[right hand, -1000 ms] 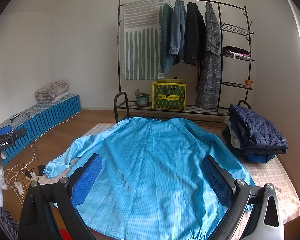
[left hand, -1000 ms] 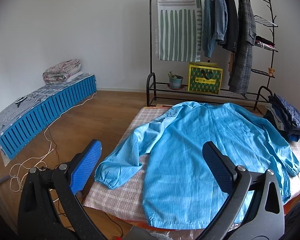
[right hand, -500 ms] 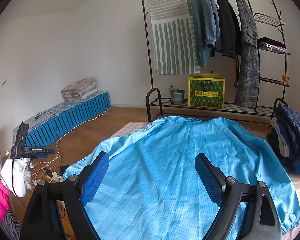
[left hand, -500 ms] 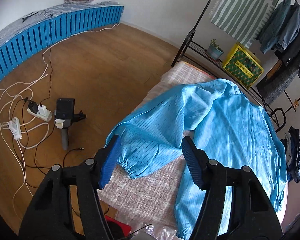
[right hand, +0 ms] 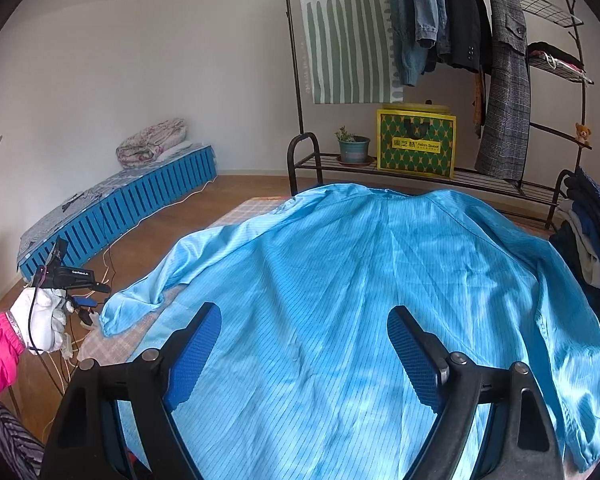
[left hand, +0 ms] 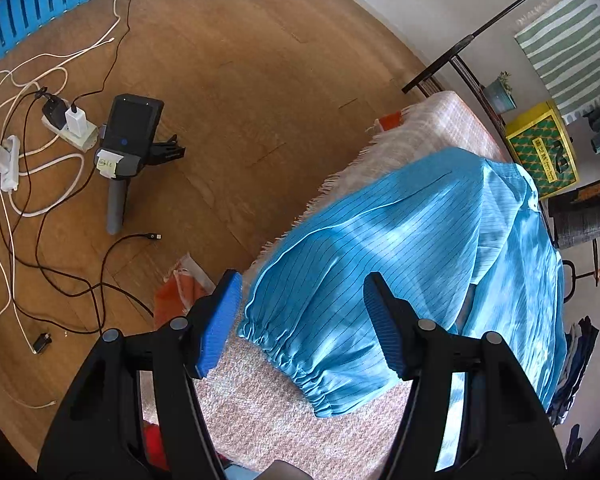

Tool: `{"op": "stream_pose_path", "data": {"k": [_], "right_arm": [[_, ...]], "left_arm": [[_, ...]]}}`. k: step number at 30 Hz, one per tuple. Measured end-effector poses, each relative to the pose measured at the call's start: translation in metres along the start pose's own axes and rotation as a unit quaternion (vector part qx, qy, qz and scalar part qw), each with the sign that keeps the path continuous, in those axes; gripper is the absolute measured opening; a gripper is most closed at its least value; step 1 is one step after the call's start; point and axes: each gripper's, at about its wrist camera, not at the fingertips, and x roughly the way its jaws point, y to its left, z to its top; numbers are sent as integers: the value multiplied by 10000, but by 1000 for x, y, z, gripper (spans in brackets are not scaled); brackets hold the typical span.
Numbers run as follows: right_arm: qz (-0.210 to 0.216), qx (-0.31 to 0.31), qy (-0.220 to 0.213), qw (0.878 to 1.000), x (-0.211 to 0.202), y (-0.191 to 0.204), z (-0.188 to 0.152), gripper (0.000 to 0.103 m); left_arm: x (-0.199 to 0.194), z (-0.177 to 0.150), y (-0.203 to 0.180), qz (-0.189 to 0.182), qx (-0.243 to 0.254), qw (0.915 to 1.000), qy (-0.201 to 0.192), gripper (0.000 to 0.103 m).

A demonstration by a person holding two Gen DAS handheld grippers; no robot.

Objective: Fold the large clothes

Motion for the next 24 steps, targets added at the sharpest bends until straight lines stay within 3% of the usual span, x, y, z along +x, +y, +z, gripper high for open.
{"op": "stream_pose_path", "data": {"k": [2,7,9,10,12,20,22,24], "right_arm": [[3,23,-13,10000,-1,0,1,87],[-99,-197,-59,9997,-1,6,2,87],[-91,-233,-42,9997,-1,7,1,87],[-76,-215,-22,9997,0,7,2,87],[-82,-180,9,9998,1,6,1,87],[25,-134,182,9997,7,6,2,85],[150,-45,348,9993,12,6,2,81],[324,152,559,9978,19,1,3,71]], "left_arm": [[12,4,0,64,31,9999,99,65],[29,8,12,-185,-351,9988,283,63],[27,9,7,-71,-163,9997,183,20],[25,9,3,-56,-75,9999,118,12],[17,9,-3,-17,83,9999,-66,4],[-43,1,-50,-95,997,9901,-985,0],[-61,-8,-68,-170,1281,9848,-1162,0],[-80,-22,-87,-268,1625,9771,-1349,0]]}}
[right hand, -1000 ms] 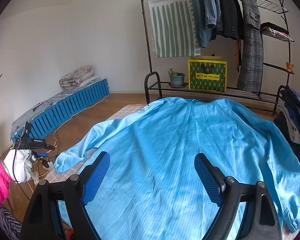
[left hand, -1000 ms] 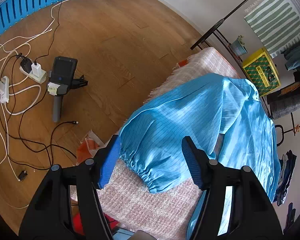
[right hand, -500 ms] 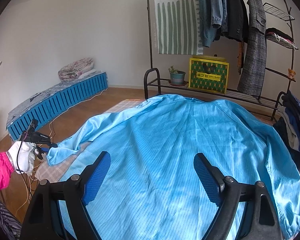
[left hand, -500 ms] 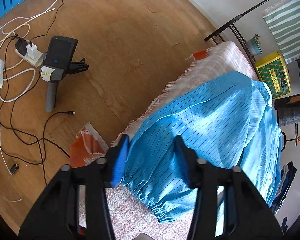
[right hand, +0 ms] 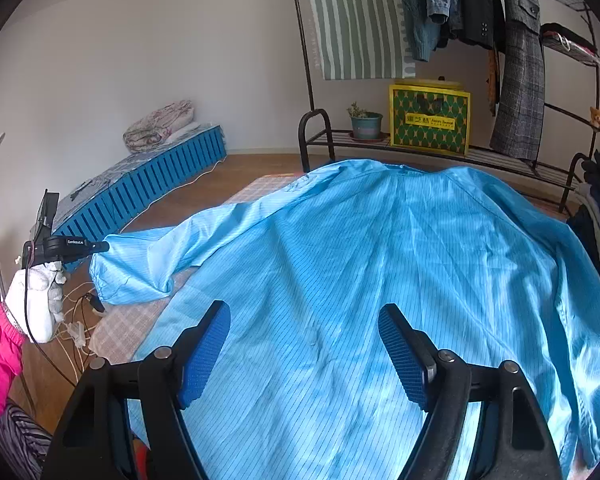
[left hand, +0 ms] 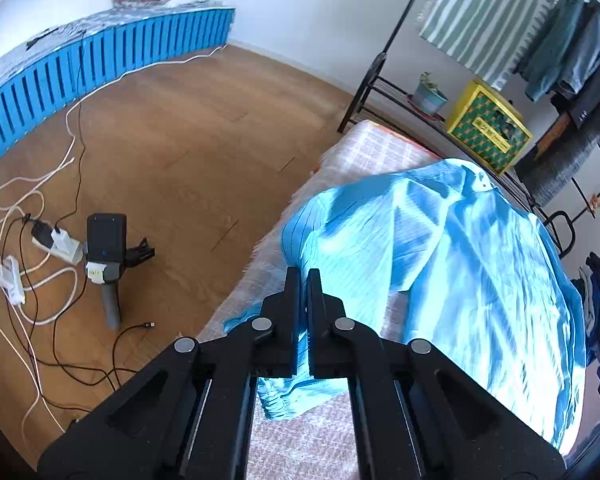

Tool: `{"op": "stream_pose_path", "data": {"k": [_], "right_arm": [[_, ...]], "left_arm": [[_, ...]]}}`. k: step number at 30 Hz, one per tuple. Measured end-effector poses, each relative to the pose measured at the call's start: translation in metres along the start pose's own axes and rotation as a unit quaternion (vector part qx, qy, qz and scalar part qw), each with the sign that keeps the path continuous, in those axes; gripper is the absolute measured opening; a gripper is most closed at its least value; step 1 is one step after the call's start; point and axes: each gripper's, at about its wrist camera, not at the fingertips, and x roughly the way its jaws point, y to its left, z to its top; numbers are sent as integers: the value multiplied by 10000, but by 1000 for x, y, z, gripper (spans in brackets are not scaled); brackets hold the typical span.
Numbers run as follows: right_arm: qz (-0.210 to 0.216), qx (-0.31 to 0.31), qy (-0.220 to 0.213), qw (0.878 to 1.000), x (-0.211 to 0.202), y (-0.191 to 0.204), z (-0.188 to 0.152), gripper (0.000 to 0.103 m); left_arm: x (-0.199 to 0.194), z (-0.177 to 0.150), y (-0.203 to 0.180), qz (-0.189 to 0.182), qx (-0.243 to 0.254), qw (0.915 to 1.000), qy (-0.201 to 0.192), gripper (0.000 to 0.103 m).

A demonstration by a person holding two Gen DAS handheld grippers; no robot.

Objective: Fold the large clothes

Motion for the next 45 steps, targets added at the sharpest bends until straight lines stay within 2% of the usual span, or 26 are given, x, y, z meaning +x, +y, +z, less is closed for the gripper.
{"op": "stream_pose_path", "data": {"k": [6,8,12,15,18,22,26,30,31,32,33,35,37,38,41,43,45], "right_arm": [[391,543,450,9967,20,-17,5,43],[442,584,508,9960,26,-21,8,41],[611,646,742,9933,47,-31,20,40],[885,790,950,9884,72,-41,35,40],[1036,1161,1078,9819,104,-53,50,41],[1353,1735,1252,9674,151,-58,61,41],[1402,1880,1473,9609,190,-47,60,41],[1174,1629,1843,9621,216,-26,46,41],[1139,1533,1912,9628,217,-21,43,41],[1111,1463,1944,9636,217,-18,41,41],[1069,1409,1968,9644,215,-15,38,41],[1029,1328,1990,9655,205,-12,34,41],[957,1234,2032,9666,195,-11,27,41],[968,1183,2060,9665,188,-13,22,41],[1010,1078,2165,9650,161,-11,5,41],[1140,1118,2289,9603,148,-9,-9,41],[1370,1315,2414,9517,134,-4,-27,41]], "left_arm": [[-57,-18,-74,-360,1025,9927,-528,0],[-73,-31,-96,-574,1310,9880,-583,0],[-98,-68,-137,-926,1982,9739,-609,0],[-106,-98,-158,-1205,2362,9631,-460,0],[-101,-133,-172,-1323,2762,9519,-120,0],[-87,-172,-176,-1366,3048,9418,391,0],[-82,-183,-178,-1317,3216,9362,534,0],[-83,-185,-179,-1386,3380,9291,583,0],[-83,-187,-180,-1346,3416,9281,618,3],[-84,-188,-181,-1363,3427,9271,671,16],[-86,-189,-180,-1421,3415,9264,707,37],[-93,-182,-174,-1625,3261,9286,705,57],[-103,-171,-165,-1870,3055,9315,636,57],[-109,-164,-158,-1907,2894,9366,522,58],[-113,-133,-122,-1951,1952,9604,384,57],[-100,-117,-92,-1874,1127,9742,557,57],[-82,-111,-68,-1795,498,9791,820,43]]}}
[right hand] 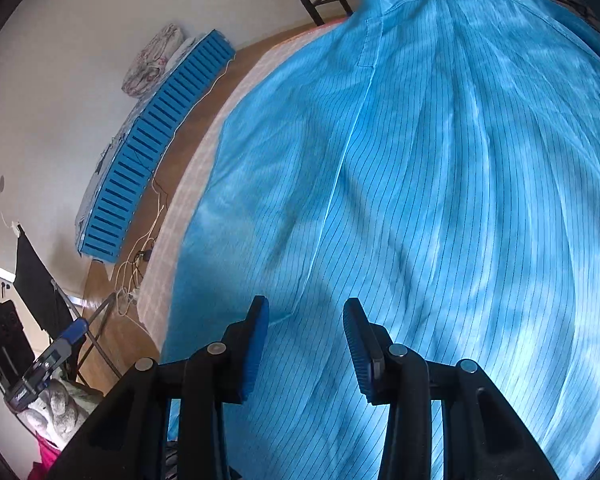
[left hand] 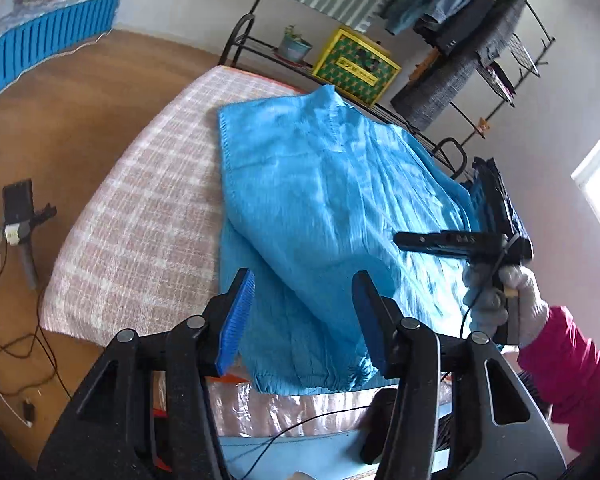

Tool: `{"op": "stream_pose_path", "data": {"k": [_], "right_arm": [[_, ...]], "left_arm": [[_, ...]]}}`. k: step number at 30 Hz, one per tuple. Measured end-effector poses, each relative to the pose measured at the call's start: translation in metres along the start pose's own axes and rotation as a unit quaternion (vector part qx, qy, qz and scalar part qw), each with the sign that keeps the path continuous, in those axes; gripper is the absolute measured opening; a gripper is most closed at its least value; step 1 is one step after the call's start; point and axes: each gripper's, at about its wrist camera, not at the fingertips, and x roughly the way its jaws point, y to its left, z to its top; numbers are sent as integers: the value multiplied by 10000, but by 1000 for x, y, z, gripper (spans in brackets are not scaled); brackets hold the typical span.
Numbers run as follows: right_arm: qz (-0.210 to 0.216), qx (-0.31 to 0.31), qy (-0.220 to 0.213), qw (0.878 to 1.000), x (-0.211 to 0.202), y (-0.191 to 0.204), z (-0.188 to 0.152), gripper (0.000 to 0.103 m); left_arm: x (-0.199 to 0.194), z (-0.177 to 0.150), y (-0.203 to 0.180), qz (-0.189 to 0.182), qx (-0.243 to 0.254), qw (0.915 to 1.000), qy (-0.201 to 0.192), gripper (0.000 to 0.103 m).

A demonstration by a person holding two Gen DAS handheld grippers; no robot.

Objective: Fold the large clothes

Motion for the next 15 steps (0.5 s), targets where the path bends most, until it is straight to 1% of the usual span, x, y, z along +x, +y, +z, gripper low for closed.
{"op": "stream_pose_path", "data": {"k": [1,2,4,5,7,8,9,12,14,15], "right_arm": [[185,80,32,9998,-3,1,-11,41],[342,144,47,9993,-5,5,-23,41],[638,192,51,9978,-12,17,-45,42],[781,185,75,9967,-15,24,-54,42],[950,143,108,9953,-17,43,-65,51],[957,130,106,9953,-17,53,-67,60],[951,118,93,9954,-16,61,-67,65],[842,67,68,9964,-9,82,-61,69],[610,140,126,9980,2,85,-53,69],[504,211,233,9982,10,85,-51,68]], "left_arm": [[7,-1,10,81,-184,9997,130,39],[14,-3,15,159,-264,9992,266,32],[23,-8,19,270,-313,9982,426,31],[25,-9,18,355,-312,9980,429,31],[25,-9,14,455,-269,9979,361,31],[23,-7,12,476,-254,9981,308,31],[22,-6,10,461,-244,9983,268,31],[19,-3,5,447,-224,9985,204,31],[21,0,5,422,-245,9986,219,31],[22,0,6,402,-276,9985,235,31]]}}
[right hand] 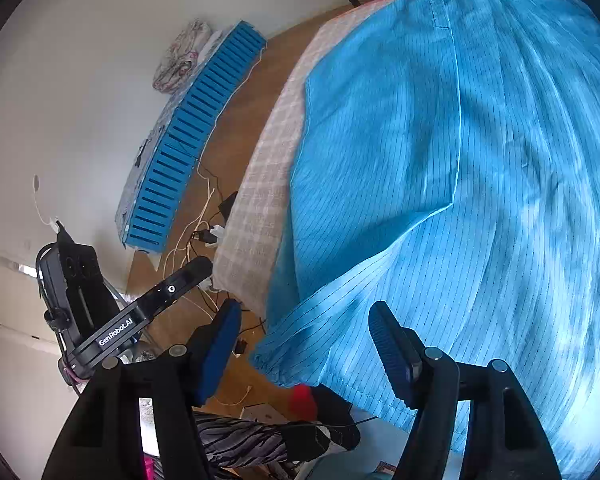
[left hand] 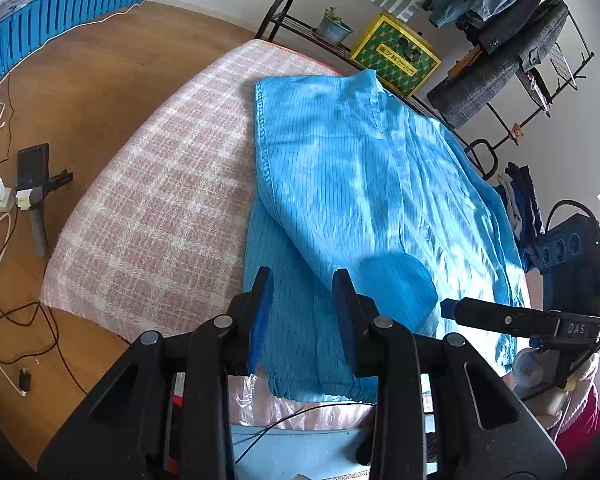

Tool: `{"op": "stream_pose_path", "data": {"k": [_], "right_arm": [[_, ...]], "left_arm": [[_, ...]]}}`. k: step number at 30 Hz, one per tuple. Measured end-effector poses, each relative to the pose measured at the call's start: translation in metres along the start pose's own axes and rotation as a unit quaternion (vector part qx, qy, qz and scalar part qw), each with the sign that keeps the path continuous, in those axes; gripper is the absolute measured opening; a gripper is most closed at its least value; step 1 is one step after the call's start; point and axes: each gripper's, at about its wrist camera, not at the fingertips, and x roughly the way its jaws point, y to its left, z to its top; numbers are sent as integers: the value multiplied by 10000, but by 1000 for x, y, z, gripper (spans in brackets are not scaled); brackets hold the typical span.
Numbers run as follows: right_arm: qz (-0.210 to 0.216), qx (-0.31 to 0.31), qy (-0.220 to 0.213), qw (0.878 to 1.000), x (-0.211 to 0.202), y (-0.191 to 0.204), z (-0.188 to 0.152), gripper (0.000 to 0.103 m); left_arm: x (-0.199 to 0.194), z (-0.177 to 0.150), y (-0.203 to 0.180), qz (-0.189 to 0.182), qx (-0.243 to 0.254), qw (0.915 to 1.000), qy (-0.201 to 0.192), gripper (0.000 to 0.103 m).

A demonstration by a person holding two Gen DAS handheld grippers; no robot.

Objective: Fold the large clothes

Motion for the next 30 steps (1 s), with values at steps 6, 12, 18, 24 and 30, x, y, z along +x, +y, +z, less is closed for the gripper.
{"op": "stream_pose_path", "data": {"k": [6,12,18,24,30], "right_arm": [[-139,235,335,9991,26,-26,-6,24],[-175,295,227,9992,22,-42,-9,23],[-166,212,158,9995,19,-45,-10,17],[-110,51,189,9997,24,-39,-14,7],[-234,-86,347,9991,42,-36,-15,4]], "left_arm": [[31,-14,8,-451,-392,9958,692,31],[69,-35,-11,-409,-221,9909,1262,31],[80,-46,-16,-181,-190,9921,1225,1],[37,-56,-14,25,-112,9978,658,0],[31,-71,-6,554,40,9964,644,0]]}}
